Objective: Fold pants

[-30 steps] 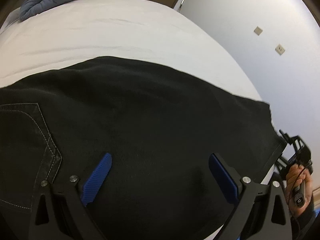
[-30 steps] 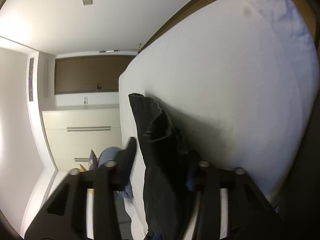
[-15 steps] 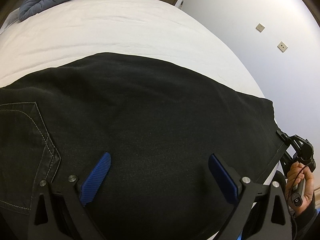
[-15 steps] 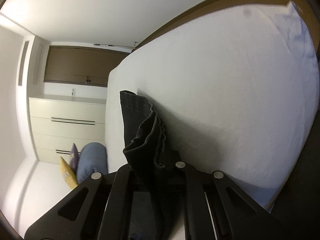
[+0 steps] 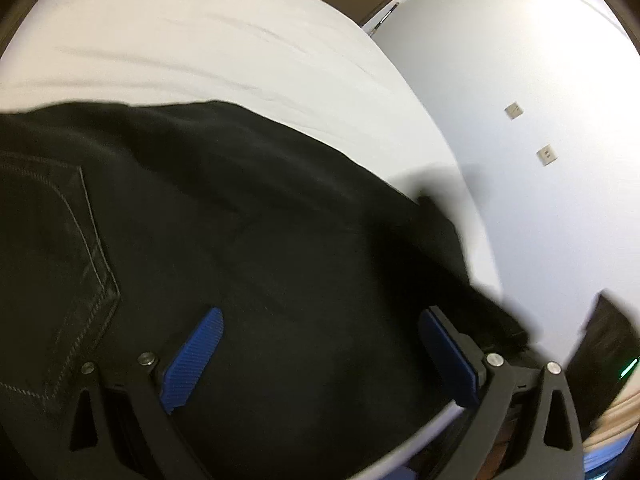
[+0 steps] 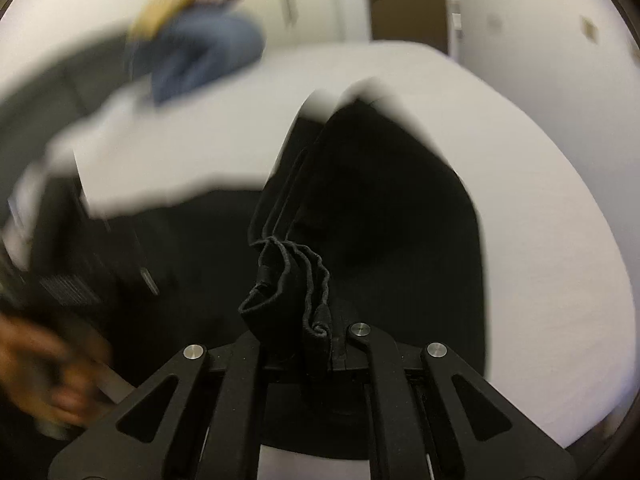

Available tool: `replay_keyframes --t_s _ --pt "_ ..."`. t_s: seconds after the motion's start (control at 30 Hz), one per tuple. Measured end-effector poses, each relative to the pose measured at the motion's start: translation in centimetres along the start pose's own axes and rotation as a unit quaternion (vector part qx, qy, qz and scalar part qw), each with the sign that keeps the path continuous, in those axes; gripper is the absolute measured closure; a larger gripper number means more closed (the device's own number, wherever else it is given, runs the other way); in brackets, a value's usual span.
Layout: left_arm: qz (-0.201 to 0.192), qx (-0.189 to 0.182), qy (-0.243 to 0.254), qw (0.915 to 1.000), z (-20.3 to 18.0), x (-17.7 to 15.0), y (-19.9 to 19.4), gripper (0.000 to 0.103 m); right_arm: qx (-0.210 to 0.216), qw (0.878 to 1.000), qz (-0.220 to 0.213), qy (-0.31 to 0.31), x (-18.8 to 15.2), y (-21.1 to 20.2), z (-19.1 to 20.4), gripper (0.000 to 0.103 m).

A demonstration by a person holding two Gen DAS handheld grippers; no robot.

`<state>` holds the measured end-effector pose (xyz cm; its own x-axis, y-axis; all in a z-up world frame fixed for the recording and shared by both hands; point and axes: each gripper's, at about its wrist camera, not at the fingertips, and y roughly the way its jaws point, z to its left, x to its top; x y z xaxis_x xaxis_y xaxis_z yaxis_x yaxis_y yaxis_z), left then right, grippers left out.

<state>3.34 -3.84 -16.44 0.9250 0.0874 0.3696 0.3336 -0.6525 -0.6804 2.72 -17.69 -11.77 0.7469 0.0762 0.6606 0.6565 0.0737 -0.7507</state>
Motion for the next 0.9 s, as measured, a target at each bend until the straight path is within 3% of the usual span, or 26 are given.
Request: replay_keyframes --t_s 0.1,0.27,0.43,0.53,0.6,0.67,0.77,0.9 --pt "0.005 -0.025 -0.025 0.9993 0.5 0.2 -0.3 0.003 -0.025 0.999 0.008 -0.038 -0.7 0.9 1.7 0.098" --pt "0.023 -0.067 -0.069 0.995 0.3 1.2 0.3 0.001 -0.049 0.998 -0.009 -0.047 -0.9 -0.1 2.3 0.098" --pt "0.046 -0.077 -0.056 0.9943 -1.3 2.9 1.5 0.0 -0.082 0.992 -0.028 -0.088 -1.2 -1.9 3.9 0.098" --pt "0.078 -0.061 -0.031 0.9946 -2.2 4.0 2.9 0.002 -0.088 0.989 -0.032 -0.112 -1.3 -2.1 5.4 0.098" --pt "0.098 -0.054 -0.008 0.9937 -2.7 4.5 3.6 0.02 -0.087 0.987 -0.037 -0.129 -1.2 -2.2 6.4 0.098" --pt "0.136 -0.04 0.018 0.9897 -2.9 5.0 4.4 0.069 -0.084 0.986 -0.038 -0.14 -1.2 -2.3 7.1 0.098" --pt "0.147 -0.021 0.057 0.9872 -2.7 5.8 3.9 0.086 -0.077 0.983 -0.036 -0.161 -1.2 -2.4 8.3 0.098" --pt "0.149 0.01 0.112 0.9824 -2.5 7.1 2.2 0.09 -0.057 0.98 -0.034 -0.187 -1.2 -2.4 10.5 0.098"
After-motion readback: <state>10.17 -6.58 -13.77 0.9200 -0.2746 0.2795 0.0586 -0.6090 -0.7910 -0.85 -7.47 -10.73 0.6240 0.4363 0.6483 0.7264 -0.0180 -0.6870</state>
